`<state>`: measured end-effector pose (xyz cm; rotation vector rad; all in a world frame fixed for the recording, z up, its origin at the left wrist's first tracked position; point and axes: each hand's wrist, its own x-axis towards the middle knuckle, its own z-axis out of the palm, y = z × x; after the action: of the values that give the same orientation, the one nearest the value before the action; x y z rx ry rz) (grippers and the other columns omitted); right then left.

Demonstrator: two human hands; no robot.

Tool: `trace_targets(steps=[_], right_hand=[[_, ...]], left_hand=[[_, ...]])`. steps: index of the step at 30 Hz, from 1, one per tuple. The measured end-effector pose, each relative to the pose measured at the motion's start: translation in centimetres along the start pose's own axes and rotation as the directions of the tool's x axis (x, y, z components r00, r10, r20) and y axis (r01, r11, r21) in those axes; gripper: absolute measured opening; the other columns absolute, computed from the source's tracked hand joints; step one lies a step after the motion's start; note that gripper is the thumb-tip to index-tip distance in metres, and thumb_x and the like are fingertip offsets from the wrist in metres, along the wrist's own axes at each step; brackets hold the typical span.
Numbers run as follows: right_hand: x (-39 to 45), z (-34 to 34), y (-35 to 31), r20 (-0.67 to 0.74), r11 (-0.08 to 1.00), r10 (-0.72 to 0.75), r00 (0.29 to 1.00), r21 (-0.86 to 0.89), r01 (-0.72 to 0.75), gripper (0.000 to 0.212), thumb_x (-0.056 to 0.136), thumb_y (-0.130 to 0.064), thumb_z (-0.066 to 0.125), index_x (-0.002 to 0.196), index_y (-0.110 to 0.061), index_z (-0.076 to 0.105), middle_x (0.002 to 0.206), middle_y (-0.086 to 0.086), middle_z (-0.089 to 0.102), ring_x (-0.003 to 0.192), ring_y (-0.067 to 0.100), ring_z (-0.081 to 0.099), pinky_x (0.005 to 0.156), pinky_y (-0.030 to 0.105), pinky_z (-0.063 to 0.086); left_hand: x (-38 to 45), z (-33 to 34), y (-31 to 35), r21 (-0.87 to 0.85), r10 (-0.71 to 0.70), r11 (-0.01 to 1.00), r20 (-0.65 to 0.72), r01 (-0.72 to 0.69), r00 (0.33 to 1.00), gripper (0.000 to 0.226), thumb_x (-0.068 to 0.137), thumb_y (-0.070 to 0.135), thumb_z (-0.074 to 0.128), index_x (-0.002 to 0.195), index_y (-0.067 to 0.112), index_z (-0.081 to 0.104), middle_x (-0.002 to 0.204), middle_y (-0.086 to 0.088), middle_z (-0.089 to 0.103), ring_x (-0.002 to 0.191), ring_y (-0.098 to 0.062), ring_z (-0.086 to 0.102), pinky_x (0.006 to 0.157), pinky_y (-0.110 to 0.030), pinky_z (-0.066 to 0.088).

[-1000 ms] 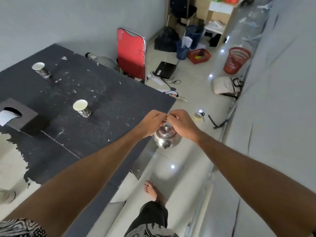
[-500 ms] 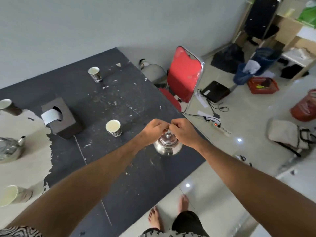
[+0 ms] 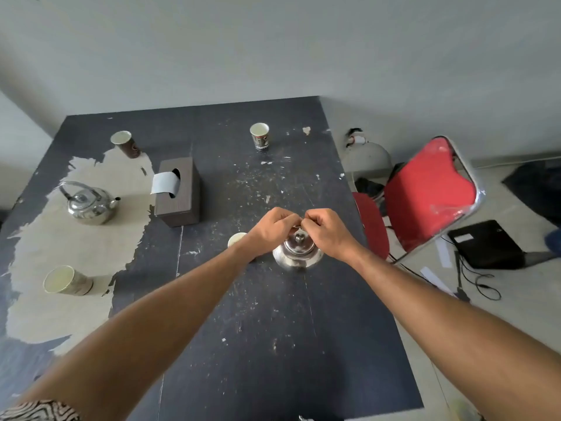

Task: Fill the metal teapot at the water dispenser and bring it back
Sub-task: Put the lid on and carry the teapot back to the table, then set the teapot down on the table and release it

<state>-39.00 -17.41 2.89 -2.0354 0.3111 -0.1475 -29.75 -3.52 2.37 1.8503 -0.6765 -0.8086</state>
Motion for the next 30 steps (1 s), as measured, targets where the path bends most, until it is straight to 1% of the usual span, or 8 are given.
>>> trace_targets(steps=[7, 9, 12, 14, 22, 26, 28, 30], right_hand=[[7.3, 0.6, -0.1, 0.076, 0.999, -0.041, 0.996, 0.022, 0.039, 0.033, 0.079, -0.026, 0.054, 0.050, -0.019, 0.040, 0.043, -0.014, 0.039, 0.048, 0.005, 0.036, 0.050, 0.018, 0.030], [9.5, 0.8, 0.2, 0.079, 0.999, -0.046, 0.996, 0.025, 0.045, 0.034, 0.080, -0.025, 0.054, 0.049, -0.021, 0.040, 0.043, -0.014, 0.040, 0.048, 0.005, 0.037, 0.050, 0.018, 0.030], [12.2, 1.3, 0.7, 0.084, 0.999, -0.039, 0.996, 0.035, 0.036, 0.035, 0.080, -0.024, 0.054, 0.049, -0.022, 0.039, 0.043, -0.015, 0.039, 0.048, 0.005, 0.036, 0.051, 0.018, 0.030], [13.9, 1.4, 1.2, 0.097, 0.999, -0.035, 0.995, 0.035, 0.032, 0.035, 0.080, -0.025, 0.055, 0.049, -0.022, 0.040, 0.044, -0.014, 0.040, 0.049, 0.005, 0.036, 0.052, 0.021, 0.030], [19.9, 2.2, 3.6, 0.123, 1.000, -0.014, 0.992, 0.004, 0.014, 0.034, 0.084, -0.023, 0.056, 0.053, -0.014, 0.045, 0.050, -0.009, 0.044, 0.050, 0.005, 0.038, 0.052, 0.024, 0.033], [22.2, 2.8, 4.7, 0.121, 1.000, -0.002, 0.993, 0.005, 0.001, 0.034, 0.086, -0.019, 0.057, 0.055, -0.010, 0.049, 0.053, -0.004, 0.048, 0.052, 0.005, 0.040, 0.053, 0.025, 0.034], [23.2, 3.2, 5.1, 0.124, 1.000, 0.005, 0.992, 0.016, -0.007, 0.034, 0.086, -0.019, 0.057, 0.054, -0.011, 0.048, 0.052, -0.007, 0.047, 0.052, 0.005, 0.040, 0.053, 0.025, 0.034], [24.0, 3.7, 5.4, 0.123, 1.000, 0.003, 0.992, 0.025, -0.006, 0.035, 0.084, -0.020, 0.056, 0.051, -0.017, 0.044, 0.046, -0.015, 0.045, 0.049, 0.003, 0.040, 0.051, 0.019, 0.033]], left_hand=[[4.3, -3.9, -0.6, -0.036, -0.061, 0.998, -0.125, 0.057, 0.990, 0.035, 0.081, 0.021, 0.048, 0.057, -0.004, 0.043, 0.061, -0.010, 0.037, 0.064, -0.024, 0.032, 0.062, -0.042, 0.030], [6.0, -5.0, -0.9, -0.025, -0.077, 0.997, -0.139, 0.074, 0.987, 0.032, 0.081, 0.023, 0.049, 0.056, 0.004, 0.047, 0.058, -0.008, 0.036, 0.061, -0.022, 0.032, 0.059, -0.040, 0.029], [8.3, -6.6, -1.4, 0.005, -0.080, 0.997, -0.143, 0.081, 0.987, 0.032, 0.079, 0.026, 0.048, 0.049, 0.018, 0.043, 0.051, 0.003, 0.035, 0.054, -0.015, 0.030, 0.055, -0.035, 0.028], [9.6, -7.3, -1.8, 0.018, -0.082, 0.996, -0.140, 0.085, 0.987, 0.033, 0.079, 0.025, 0.048, 0.047, 0.021, 0.040, 0.050, 0.005, 0.035, 0.052, -0.013, 0.029, 0.055, -0.035, 0.028], [14.6, -9.8, -3.6, 0.049, -0.085, 0.994, -0.149, 0.093, 0.985, 0.030, 0.076, 0.029, 0.047, 0.048, 0.021, 0.038, 0.051, 0.005, 0.035, 0.054, -0.014, 0.028, 0.051, -0.031, 0.027], [16.7, -10.7, -4.8, 0.050, -0.093, 0.994, -0.156, 0.102, 0.983, 0.032, 0.078, 0.025, 0.046, 0.053, 0.006, 0.041, 0.056, -0.005, 0.036, 0.059, -0.019, 0.031, 0.055, -0.035, 0.026], [17.5, -11.1, -5.4, 0.055, -0.097, 0.993, -0.160, 0.107, 0.982, 0.031, 0.078, 0.024, 0.046, 0.054, 0.006, 0.040, 0.056, -0.003, 0.035, 0.059, -0.019, 0.031, 0.055, -0.036, 0.026], [18.1, -11.6, -5.8, 0.061, -0.110, 0.991, -0.165, 0.121, 0.980, 0.028, 0.078, 0.025, 0.046, 0.053, 0.011, 0.041, 0.054, 0.000, 0.034, 0.054, -0.015, 0.028, 0.053, -0.034, 0.026]])
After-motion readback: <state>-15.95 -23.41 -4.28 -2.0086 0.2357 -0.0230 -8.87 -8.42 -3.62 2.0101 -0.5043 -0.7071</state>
